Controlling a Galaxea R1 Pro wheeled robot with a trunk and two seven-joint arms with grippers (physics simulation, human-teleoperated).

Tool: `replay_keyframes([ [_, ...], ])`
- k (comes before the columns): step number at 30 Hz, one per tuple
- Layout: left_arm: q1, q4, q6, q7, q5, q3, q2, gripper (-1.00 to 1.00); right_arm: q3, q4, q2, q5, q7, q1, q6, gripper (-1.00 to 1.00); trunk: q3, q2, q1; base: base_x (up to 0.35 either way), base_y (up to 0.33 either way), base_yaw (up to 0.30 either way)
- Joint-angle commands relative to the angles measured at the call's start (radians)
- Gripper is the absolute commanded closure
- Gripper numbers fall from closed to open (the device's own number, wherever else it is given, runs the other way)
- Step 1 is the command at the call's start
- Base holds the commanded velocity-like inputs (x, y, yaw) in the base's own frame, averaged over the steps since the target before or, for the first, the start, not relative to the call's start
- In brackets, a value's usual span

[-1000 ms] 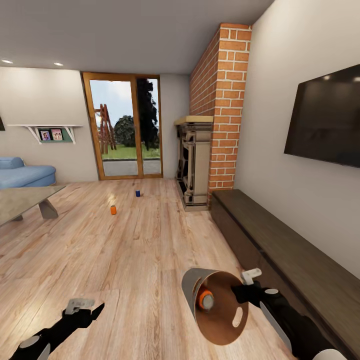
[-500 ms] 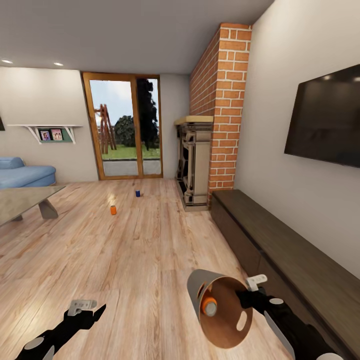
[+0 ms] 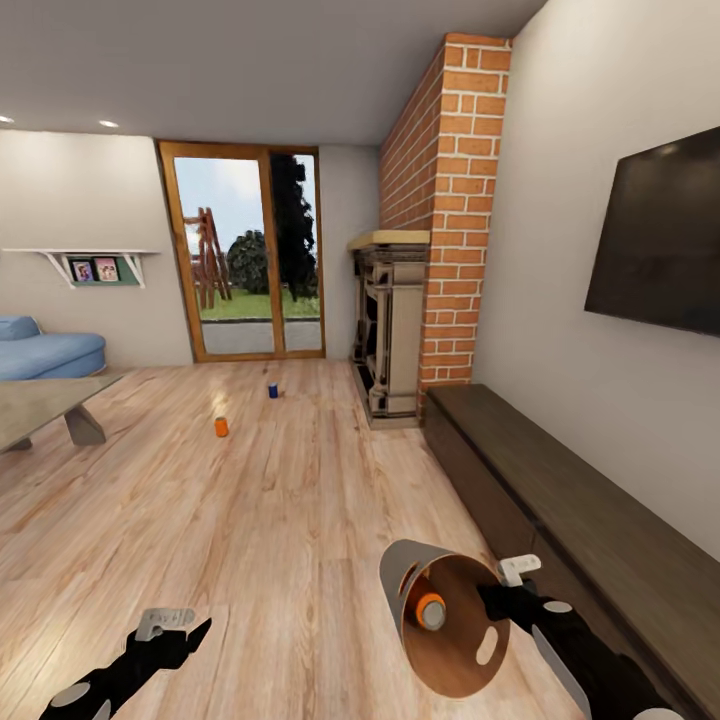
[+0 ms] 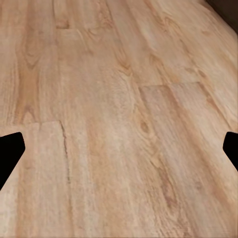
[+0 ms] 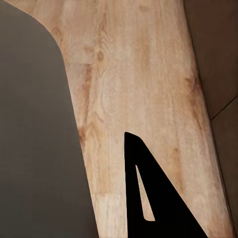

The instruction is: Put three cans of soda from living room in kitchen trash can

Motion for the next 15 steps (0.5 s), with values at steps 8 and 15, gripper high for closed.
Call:
replay_keyframes([
  [8, 0.0, 0.038, -0.003, 0.001, 0.0, -0.003, -0.028, -1.0, -0.004, 0.046, 0.002, -0.004, 0.0, -0.001, -0.053, 1.0, 0.0, 0.0, 0.0, 0.319, 0.0, 0.0],
  [15, 0.0, 0.041, -0.004, 0.001, 0.0, -0.004, -0.031, -1.0, -0.005, 0.07, 0.002, -0.005, 0.001, -0.001, -0.1, 1.0, 0.0, 0.0, 0.0, 0.31, 0.04, 0.0],
])
